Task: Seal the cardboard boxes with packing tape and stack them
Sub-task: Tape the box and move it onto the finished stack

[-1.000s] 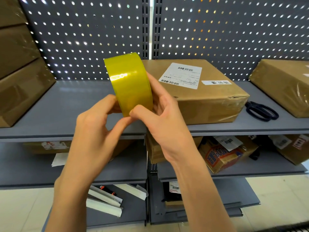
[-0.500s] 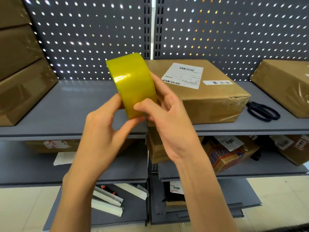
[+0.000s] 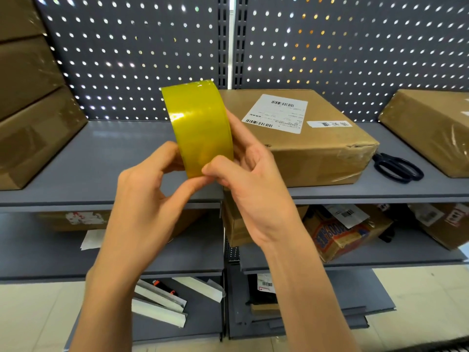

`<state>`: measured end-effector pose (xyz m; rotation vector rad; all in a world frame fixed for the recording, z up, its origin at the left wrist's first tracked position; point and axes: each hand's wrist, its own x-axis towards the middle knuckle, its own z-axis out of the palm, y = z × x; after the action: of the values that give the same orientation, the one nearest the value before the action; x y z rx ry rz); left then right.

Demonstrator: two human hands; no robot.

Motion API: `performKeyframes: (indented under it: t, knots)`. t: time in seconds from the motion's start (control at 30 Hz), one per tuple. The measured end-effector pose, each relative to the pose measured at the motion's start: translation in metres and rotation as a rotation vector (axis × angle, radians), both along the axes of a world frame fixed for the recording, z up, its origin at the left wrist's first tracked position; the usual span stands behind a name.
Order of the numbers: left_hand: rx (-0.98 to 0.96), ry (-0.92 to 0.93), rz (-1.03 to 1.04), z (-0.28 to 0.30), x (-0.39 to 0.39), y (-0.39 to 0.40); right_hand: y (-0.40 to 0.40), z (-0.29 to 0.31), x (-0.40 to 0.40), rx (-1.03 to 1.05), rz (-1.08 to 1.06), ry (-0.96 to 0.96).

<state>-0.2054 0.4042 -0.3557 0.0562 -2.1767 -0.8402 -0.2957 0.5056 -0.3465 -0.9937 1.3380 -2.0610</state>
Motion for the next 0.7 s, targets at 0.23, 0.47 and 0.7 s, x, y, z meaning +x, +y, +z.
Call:
performKeyframes:
  t: [0.23, 0.47, 0.7]
  knots:
    - [-0.019, -0.001, 0.013, 0.0018, 0.0004, 0.0011, 0.0006, -0.0002, 0.0011, -0.008, -0.013, -0.044]
    - [-0.067, -0.032, 0.015, 0.0028, 0.0023, -0.0011, 0.0047, 0.0045, 0.001, -0.035, 0.015, -0.112]
    - [-0.206, -0.025, 0.145, -0.0043, 0.0023, -0.0036, 0.0057, 0.0039, -0.0014, -0.025, -0.004, -0.095]
